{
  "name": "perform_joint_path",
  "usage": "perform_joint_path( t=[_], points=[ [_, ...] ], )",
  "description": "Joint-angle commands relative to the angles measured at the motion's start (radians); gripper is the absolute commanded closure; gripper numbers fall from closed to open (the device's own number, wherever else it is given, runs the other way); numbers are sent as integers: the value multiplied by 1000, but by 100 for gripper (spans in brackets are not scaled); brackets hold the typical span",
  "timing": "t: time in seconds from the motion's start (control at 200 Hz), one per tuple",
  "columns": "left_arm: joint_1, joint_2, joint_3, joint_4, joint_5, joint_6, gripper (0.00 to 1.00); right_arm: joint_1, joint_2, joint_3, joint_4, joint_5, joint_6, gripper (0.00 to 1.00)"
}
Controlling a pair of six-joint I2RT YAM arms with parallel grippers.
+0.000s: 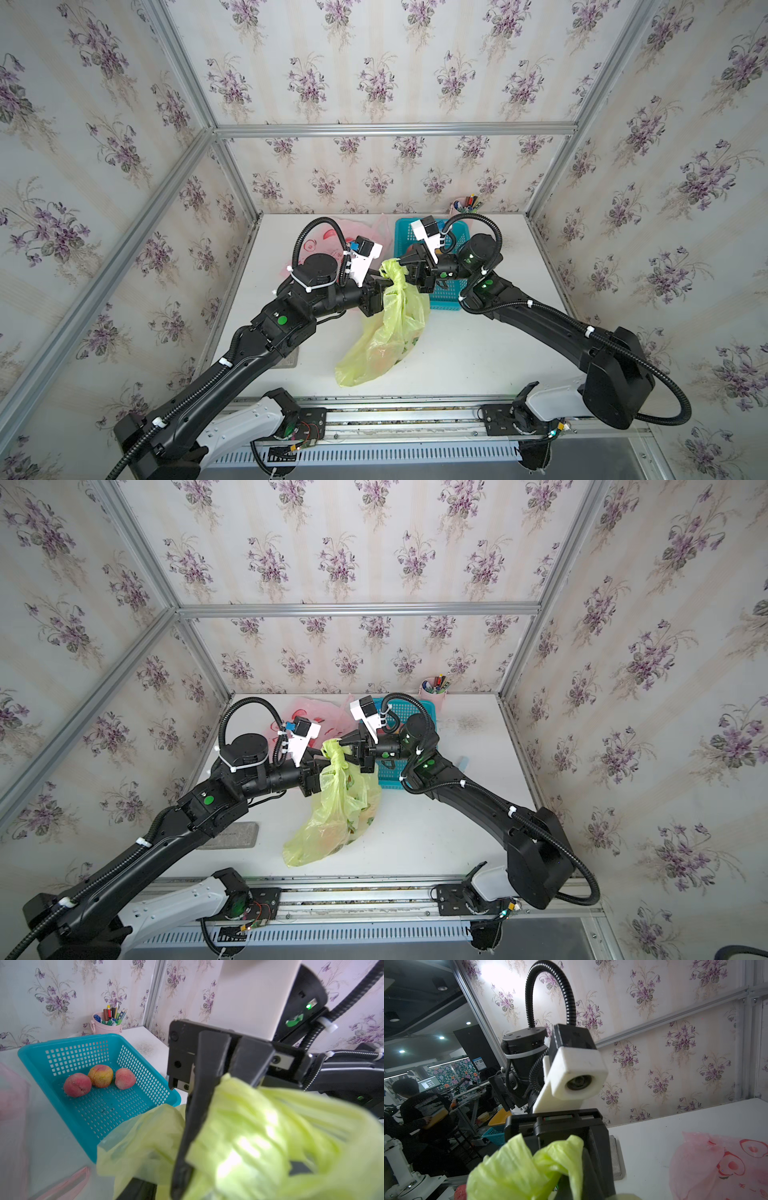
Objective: Place the peach into a plastic bag & tie a knot
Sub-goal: Cross the plastic bag at the center of the board.
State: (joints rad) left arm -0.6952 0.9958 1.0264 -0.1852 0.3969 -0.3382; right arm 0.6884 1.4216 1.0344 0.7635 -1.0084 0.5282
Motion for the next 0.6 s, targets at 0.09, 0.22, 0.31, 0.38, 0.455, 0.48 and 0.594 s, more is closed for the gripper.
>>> perform_joint_path(
  t=[0.09, 0.22, 0.31, 0.38, 0.455, 0.48, 0.594],
  points=[
    [-3, -43, -49, 77, -83, -14, 51, 4, 36, 15, 141, -38, 122, 100],
    [2, -89, -60, 47, -121, 0, 49, 3, 30, 23, 116, -49, 108, 100],
    [9, -110, -58, 10, -118, 12, 46, 2, 30, 40, 104, -65, 106, 100],
    [14, -129, -68, 1, -111, 13, 46, 1, 27, 45, 94, -64, 92, 100],
    [15, -142, -84, 3, -94, 10, 46, -4, 26, 48, 91, -50, 86, 100],
    [15, -145, -89, 3, -85, 10, 46, -4, 26, 49, 94, -45, 87, 100],
    [14, -142, -125, 67, -34, -25, 47, -4, 43, 50, 159, -24, 125, 100]
  ],
)
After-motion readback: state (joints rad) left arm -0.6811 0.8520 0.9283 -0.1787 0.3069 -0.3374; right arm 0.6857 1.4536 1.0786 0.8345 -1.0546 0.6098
